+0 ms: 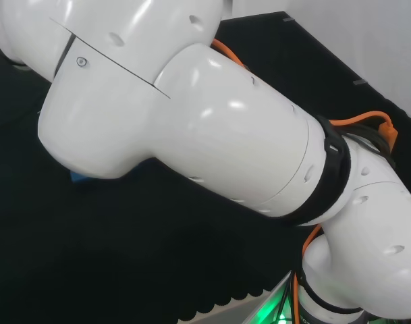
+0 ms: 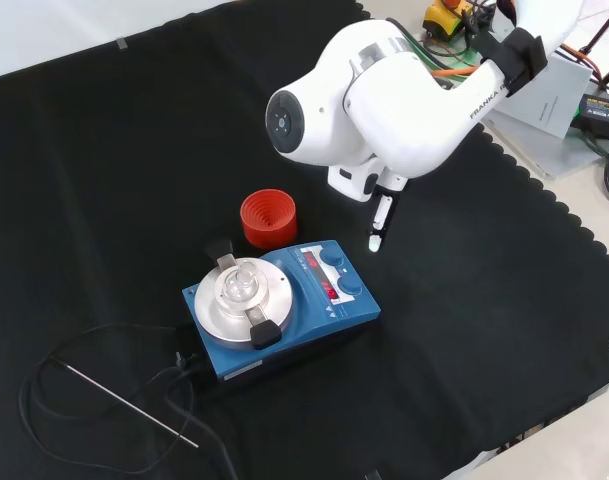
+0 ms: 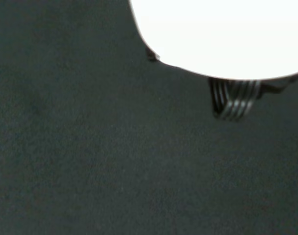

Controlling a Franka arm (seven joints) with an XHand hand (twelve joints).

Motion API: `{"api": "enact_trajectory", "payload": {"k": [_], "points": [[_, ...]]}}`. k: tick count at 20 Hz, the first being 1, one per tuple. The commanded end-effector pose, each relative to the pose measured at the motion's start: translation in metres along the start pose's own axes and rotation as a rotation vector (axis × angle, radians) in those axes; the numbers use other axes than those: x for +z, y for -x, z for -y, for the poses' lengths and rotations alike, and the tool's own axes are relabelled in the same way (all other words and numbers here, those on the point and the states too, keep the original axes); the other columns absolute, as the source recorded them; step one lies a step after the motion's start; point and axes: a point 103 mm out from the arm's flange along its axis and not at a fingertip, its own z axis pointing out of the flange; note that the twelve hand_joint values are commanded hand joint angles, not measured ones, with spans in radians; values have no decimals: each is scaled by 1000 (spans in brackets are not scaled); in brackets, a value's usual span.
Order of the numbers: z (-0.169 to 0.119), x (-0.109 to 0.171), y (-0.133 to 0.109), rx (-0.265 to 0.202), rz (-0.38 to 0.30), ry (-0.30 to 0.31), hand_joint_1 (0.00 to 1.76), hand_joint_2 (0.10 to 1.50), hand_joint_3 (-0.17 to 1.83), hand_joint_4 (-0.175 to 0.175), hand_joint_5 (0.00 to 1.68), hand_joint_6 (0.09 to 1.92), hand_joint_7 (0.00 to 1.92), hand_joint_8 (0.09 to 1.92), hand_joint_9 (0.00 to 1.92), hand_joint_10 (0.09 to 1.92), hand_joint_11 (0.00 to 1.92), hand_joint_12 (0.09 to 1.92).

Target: Turn on the heater.

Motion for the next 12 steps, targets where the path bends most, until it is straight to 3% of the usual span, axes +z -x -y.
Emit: {"api": "enact_trajectory", "payload": {"k": [1,12], "points": [[-5,3,-4,-1,4,7,1618,270,1791,14,0,87,1771,1580,1812,1513,1569,1478],[-16,8,-5,16,3,13,1617,268,1794,13,0,87,1772,1579,1818,1509,1572,1477]]}}
